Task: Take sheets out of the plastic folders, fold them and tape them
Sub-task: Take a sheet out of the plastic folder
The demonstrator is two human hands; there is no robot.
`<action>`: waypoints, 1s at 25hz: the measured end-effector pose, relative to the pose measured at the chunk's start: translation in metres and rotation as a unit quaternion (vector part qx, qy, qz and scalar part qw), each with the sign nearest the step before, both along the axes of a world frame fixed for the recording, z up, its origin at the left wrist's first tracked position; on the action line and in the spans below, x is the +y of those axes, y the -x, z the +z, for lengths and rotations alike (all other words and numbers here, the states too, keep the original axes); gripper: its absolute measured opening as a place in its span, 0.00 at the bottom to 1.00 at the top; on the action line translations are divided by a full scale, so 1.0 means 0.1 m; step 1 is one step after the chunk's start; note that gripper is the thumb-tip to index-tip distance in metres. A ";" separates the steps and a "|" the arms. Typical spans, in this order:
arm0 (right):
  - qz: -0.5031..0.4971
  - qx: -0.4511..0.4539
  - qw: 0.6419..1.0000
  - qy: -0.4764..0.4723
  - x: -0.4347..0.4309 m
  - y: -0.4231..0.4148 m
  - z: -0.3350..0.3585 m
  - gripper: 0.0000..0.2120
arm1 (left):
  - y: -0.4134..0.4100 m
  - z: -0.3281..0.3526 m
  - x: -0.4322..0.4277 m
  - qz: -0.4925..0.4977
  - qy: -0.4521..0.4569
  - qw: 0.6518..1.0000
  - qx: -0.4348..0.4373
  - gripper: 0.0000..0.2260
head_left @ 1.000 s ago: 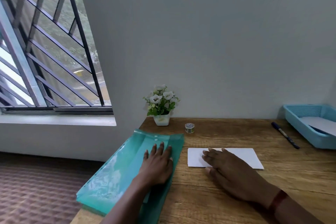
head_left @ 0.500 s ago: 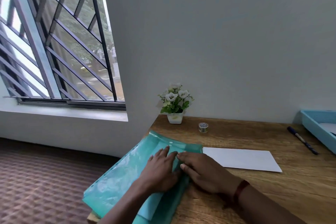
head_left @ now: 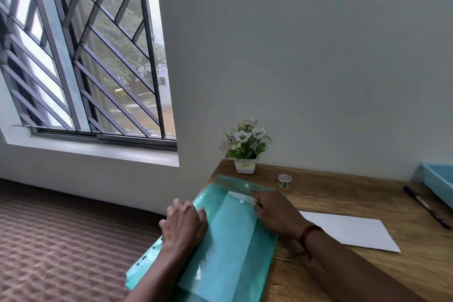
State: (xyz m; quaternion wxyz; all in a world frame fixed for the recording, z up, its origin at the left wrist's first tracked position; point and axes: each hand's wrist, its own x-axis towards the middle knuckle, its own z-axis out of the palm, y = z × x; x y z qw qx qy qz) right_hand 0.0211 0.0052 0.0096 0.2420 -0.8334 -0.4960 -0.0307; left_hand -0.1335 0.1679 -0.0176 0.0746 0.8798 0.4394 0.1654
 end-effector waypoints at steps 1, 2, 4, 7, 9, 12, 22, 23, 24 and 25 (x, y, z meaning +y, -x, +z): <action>-0.007 0.002 1.000 0.005 0.00 -0.02 0.00 0.11 | 0.00 0.00 0.01 0.006 -0.006 1.000 -0.007 0.19; -0.016 0.008 1.000 0.010 0.01 -0.05 0.02 0.10 | 0.01 0.02 0.01 0.007 -0.014 1.000 -0.022 0.18; -0.034 0.023 0.999 0.007 0.05 -0.09 0.06 0.14 | 0.01 0.10 0.01 -0.002 -0.028 0.997 -0.068 0.17; -0.045 0.040 0.998 -0.034 0.09 -0.15 0.15 0.10 | 0.03 0.29 0.00 -0.020 -0.039 0.987 -0.155 0.15; -0.041 0.047 0.995 -0.083 0.09 -0.17 0.24 0.10 | 0.03 0.42 0.01 -0.043 -0.047 0.975 -0.211 0.15; -0.052 0.037 0.988 -0.141 0.02 -0.16 0.40 0.11 | 0.00 0.63 0.08 -0.095 -0.048 0.956 -0.272 0.13; -0.100 0.090 0.970 -0.201 -0.53 -0.25 0.89 0.10 | -0.18 1.24 -0.10 -0.276 -0.072 0.899 -0.332 0.14; -0.100 0.099 0.968 -0.208 -0.60 -0.25 0.91 0.09 | -0.21 1.30 -0.12 -0.288 -0.076 0.896 -0.330 0.15; -0.097 0.110 0.965 -0.215 -0.66 -0.26 0.92 0.08 | -0.23 1.34 -0.14 -0.296 -0.079 0.894 -0.326 0.15; -0.094 0.122 0.962 -0.225 -0.73 -0.27 0.92 0.07 | -0.26 1.39 -0.16 -0.300 -0.081 0.897 -0.316 0.14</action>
